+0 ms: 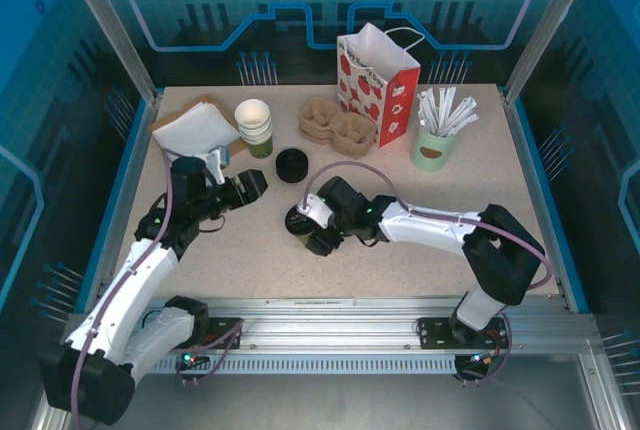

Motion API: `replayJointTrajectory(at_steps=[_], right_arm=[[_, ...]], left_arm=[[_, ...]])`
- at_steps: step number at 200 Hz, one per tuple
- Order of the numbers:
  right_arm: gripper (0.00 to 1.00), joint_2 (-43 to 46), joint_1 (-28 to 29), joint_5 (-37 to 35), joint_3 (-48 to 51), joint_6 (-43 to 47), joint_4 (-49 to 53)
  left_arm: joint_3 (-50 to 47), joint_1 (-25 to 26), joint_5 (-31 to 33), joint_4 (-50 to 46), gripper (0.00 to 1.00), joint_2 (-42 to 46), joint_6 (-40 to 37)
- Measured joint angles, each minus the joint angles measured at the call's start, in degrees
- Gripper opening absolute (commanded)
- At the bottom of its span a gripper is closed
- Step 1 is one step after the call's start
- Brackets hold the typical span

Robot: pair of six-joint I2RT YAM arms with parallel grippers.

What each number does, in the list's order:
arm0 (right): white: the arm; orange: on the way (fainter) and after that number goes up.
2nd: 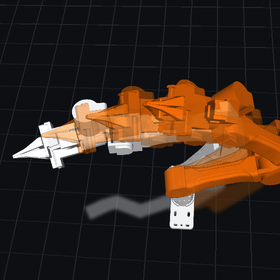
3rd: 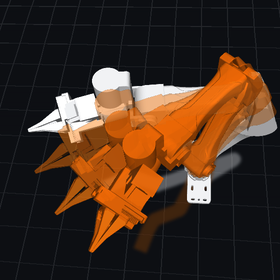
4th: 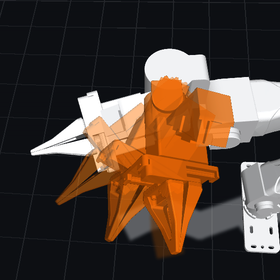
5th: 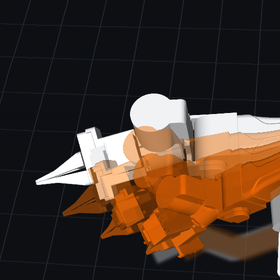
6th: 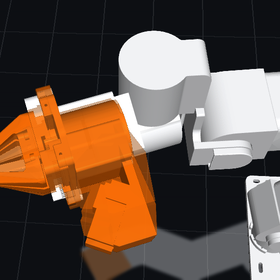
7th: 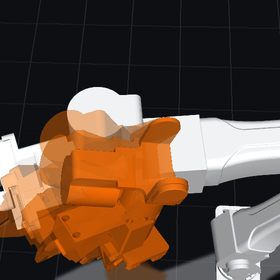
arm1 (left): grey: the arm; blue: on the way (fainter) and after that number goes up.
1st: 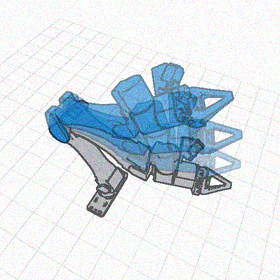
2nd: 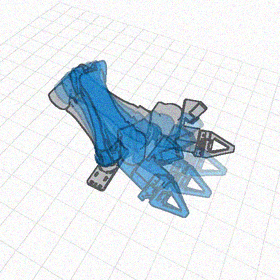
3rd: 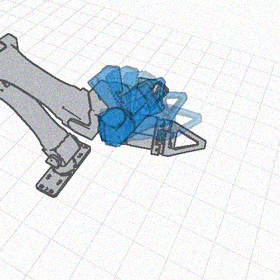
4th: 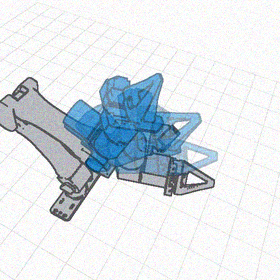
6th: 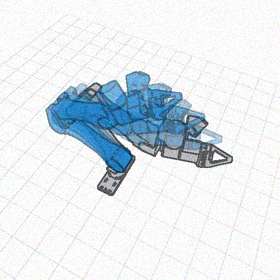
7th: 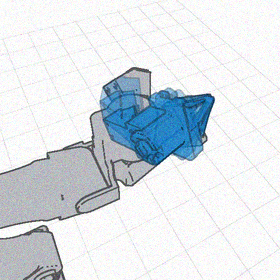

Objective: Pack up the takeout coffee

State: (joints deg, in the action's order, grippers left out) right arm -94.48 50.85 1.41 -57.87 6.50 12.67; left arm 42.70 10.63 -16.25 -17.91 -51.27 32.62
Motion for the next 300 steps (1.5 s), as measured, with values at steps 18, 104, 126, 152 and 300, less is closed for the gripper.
replayJointTrajectory(at_steps=[18,104,126,152,300], right_arm=[[0.67,-1.84,0.13,-0.02,-1.38,-0.04,-1.14],[0.67,0.13,0.20,-0.98,3.32,-0.31,-6.80],[0.71,1.33,0.22,-1.22,5.42,-0.44,-7.87],[0.77,2.93,0.22,-1.57,7.89,-0.74,-8.46],[0.90,20.94,-15.08,21.75,11.02,-19.74,-0.63]], left_arm=[[0.00,-0.70,0.02,-0.44,0.74,0.61,-0.07],[-6.12,-0.94,-0.48,0.61,0.71,-1.75,1.29],[-7.63,-0.55,-1.25,1.36,0.71,-2.89,1.97],[-8.72,1.95,-2.49,3.74,0.71,-5.40,2.89],[-9.25,7.13,-7.17,6.47,0.72,-6.64,4.57]])
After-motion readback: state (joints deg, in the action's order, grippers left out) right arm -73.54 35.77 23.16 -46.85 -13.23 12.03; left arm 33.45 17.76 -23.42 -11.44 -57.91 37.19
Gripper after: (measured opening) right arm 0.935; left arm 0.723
